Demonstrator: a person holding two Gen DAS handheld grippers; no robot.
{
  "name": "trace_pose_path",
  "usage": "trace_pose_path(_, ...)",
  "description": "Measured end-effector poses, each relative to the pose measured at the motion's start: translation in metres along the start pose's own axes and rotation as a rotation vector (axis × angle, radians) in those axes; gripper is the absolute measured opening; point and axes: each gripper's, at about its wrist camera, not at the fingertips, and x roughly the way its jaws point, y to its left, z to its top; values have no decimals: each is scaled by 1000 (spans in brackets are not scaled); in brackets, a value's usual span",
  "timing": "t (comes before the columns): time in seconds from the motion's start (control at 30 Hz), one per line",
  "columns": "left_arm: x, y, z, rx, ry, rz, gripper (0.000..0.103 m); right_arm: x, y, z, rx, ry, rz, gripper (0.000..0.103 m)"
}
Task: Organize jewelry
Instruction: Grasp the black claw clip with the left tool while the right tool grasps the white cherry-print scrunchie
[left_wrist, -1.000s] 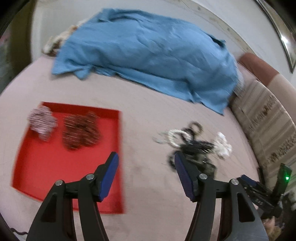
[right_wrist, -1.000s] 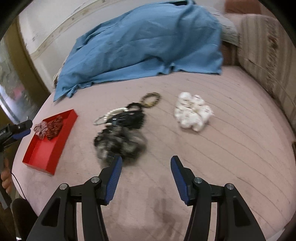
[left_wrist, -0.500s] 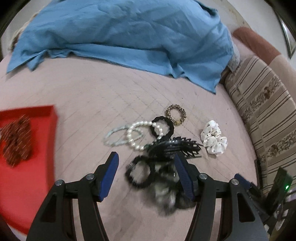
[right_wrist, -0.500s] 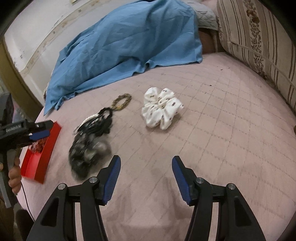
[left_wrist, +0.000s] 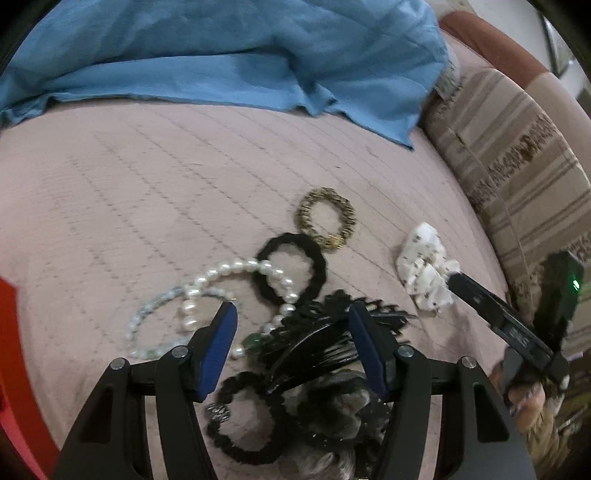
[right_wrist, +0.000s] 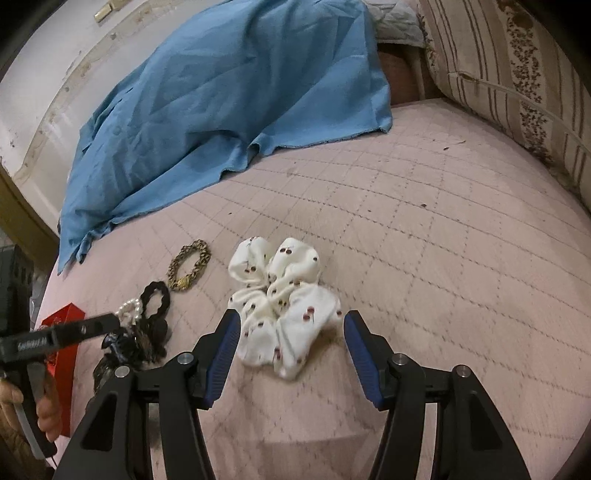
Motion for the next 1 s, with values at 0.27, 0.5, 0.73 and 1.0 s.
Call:
trace_pose_path(0.27, 8, -27, -10, 108, 39, -12, 30, 23, 0, 5, 6, 23, 3, 63)
trace_pose_path(0.5, -5, -38, -12, 83, 4, -3, 18, 26, 2, 8, 19, 39, 37, 12)
trace_pose_path(0.73, -32, -43, -15, 40, -53, -2, 6, -11, 11, 5, -10, -15, 35, 11)
trace_pose_path(1.0, -86, -48, -29, 15, -142, 6, 6, -61, 21, -1, -16, -75, 51, 11)
